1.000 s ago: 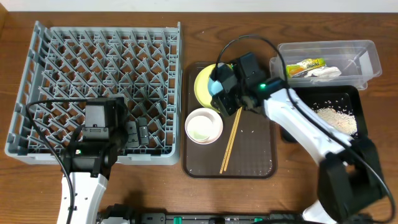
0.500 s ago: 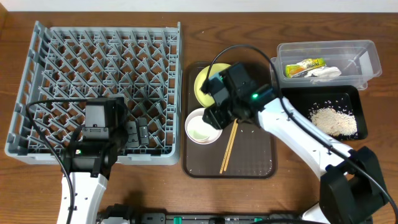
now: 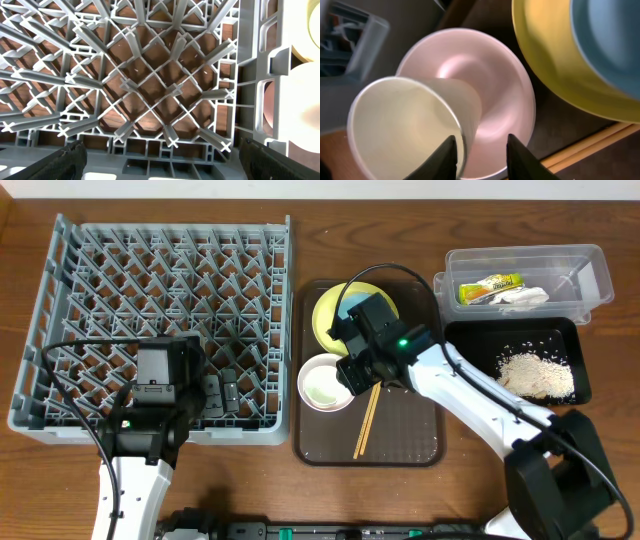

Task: Sort waste into correct bins and load items into the dishwasher rack
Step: 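Grasp the white cup from the pink bowl with the right gripper, then hand the white cup from the right gripper to the left gripper, then lower the white cup into the dish rack with the left gripper and release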

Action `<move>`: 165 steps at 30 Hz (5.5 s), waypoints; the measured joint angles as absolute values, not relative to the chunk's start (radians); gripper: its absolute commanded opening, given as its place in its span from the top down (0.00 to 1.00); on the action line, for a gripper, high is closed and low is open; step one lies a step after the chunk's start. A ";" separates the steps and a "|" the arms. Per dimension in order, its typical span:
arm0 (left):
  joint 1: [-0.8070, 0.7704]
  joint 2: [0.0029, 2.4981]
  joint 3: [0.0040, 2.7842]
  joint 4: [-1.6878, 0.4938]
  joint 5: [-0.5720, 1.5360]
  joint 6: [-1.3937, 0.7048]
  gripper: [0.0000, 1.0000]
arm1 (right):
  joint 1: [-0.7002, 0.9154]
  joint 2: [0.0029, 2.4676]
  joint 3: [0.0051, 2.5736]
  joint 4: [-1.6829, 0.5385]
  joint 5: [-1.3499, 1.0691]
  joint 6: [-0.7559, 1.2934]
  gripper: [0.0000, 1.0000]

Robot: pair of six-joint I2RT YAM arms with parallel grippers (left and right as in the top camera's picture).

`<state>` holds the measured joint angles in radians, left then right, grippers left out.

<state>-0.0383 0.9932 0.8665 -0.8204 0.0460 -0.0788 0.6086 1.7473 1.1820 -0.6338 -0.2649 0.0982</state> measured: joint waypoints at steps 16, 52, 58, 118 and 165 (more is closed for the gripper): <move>-0.038 0.993 0.867 -0.820 0.051 -0.079 0.02 | 0.581 1.760 1.177 -0.579 -0.357 0.153 0.99; -0.228 1.296 0.877 0.347 1.233 -0.854 0.03 | 0.218 1.652 1.232 -0.128 -1.374 0.368 0.99; -0.253 1.296 0.877 0.375 1.231 -0.918 0.10 | 0.224 1.652 1.232 -0.121 -1.407 0.391 0.99; 0.063 1.201 0.936 -0.506 0.575 -0.281 0.70 | 0.155 1.645 1.236 -0.673 -0.810 0.089 0.74; 0.124 1.515 1.001 -0.807 0.090 -0.207 0.08 | 0.155 1.454 1.235 -0.848 -0.410 0.010 0.57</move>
<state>0.1238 1.5146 1.0012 -0.8074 0.0902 -0.2073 0.1551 1.4540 1.2354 -0.8482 -0.4103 0.0101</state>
